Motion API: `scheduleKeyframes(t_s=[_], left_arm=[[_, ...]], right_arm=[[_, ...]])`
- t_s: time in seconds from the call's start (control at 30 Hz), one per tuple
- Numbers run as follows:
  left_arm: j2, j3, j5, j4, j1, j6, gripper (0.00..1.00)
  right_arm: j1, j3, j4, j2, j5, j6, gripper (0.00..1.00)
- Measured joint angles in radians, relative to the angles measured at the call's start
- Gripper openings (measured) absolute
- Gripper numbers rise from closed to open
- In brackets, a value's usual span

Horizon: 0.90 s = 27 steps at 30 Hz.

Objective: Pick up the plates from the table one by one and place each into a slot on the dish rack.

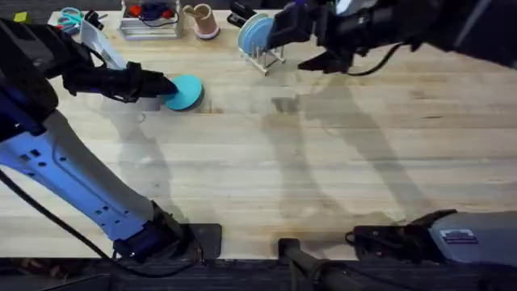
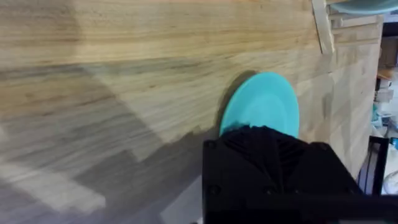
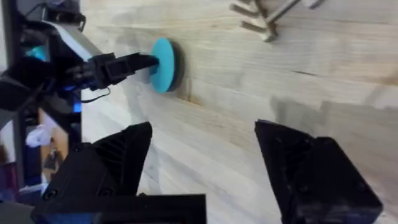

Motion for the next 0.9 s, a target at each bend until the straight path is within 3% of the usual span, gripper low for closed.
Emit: scheduleKeyframes(t_s=[0.47,0.73,0.9], left_arm=[[0.0,0.0,0.0,0.0,0.0,0.0,0.038],[0.0,0.0,0.0,0.0,0.0,0.0,0.038],[0.0,0.0,0.0,0.0,0.0,0.0,0.038]], right_arm=[[0.07,-0.006,0.238,0.162,-0.057,0.154,0.992],[0.08,-0.127,0.441,0.161,-0.078,0.269,0.992],[0.093,-0.178,0.473,0.161,-0.081,0.301,0.992]])
